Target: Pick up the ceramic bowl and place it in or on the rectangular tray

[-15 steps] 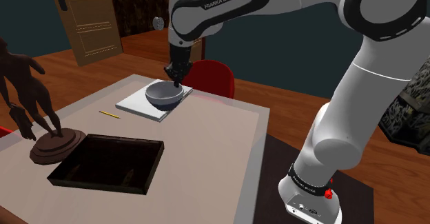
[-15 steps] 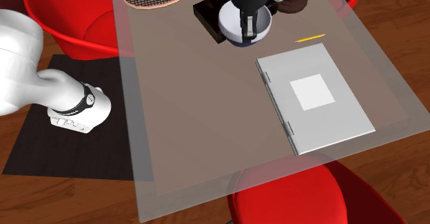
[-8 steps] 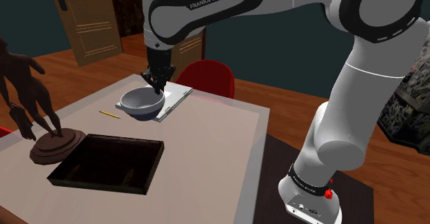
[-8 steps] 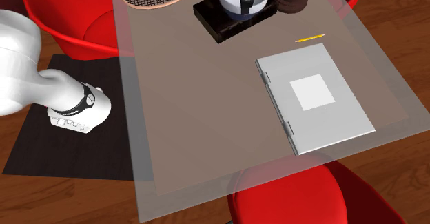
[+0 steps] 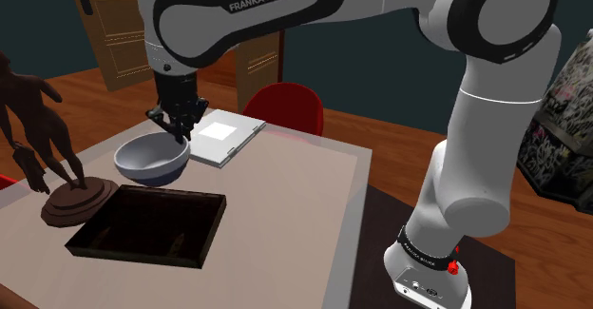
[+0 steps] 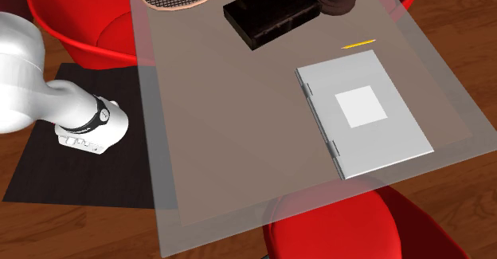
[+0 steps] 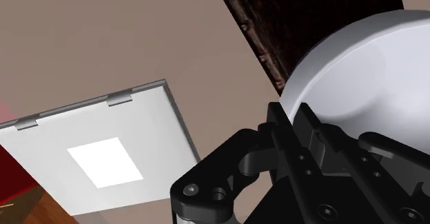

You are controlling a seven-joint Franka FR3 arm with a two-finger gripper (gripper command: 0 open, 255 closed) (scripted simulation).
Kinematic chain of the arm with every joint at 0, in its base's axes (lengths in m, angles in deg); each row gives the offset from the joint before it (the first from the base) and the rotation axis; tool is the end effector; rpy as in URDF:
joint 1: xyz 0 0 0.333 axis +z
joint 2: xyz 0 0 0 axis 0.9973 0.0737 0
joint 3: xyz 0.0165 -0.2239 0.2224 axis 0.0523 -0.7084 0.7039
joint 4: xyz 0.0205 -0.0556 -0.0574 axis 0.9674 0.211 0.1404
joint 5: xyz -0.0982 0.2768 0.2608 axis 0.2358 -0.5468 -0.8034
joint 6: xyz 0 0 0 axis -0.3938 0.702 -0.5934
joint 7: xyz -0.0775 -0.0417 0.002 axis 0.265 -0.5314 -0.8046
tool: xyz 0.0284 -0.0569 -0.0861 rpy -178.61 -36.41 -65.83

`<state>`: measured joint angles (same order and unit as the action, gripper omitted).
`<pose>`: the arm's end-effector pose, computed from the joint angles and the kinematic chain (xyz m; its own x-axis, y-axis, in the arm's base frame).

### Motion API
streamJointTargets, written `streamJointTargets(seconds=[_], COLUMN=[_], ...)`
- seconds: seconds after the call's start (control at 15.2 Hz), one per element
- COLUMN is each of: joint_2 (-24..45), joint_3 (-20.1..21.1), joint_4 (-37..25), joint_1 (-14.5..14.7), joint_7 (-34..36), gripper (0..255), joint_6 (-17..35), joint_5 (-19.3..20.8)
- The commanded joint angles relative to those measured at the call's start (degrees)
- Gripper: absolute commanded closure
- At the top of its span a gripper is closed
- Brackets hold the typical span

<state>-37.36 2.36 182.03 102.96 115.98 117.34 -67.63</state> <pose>0.5311 0.3061 0.4895 0.9933 0.0353 0.1096 0.0384 -0.9989 -0.0263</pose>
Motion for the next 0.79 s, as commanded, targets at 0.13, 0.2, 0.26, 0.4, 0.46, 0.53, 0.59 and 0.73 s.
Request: streamJointTargets(seconds=[0.13, 0.2, 0.26, 0.4, 0.46, 0.53, 0.59, 0.73], joint_2=[3.5, 3.6, 3.8, 4.1, 4.2, 4.4, 4.6, 5.0], joint_3=[1.2, 1.2, 1.2, 1.1, 1.1, 1.1, 1.0, 1.0], joint_4=[-4.4, -3.8, -3.2, -2.0, -1.4, -0.9, -0.4, 0.7], joint_1=[2.2, 2.2, 2.2, 2.2, 2.2, 2.2, 2.2, 2.3], joint_7=[3.8, 3.9, 3.9, 4.1, 4.1, 4.2, 4.3, 4.4], gripper=[255, 255, 255, 255, 255, 255, 255, 255], joint_6=[-1.1, -0.4, 0.3, 1.8, 2.5, 3.2, 3.9, 5.3], joint_5=[1.5, 1.6, 1.6, 1.8, 1.8, 1.9, 2.0, 2.2])
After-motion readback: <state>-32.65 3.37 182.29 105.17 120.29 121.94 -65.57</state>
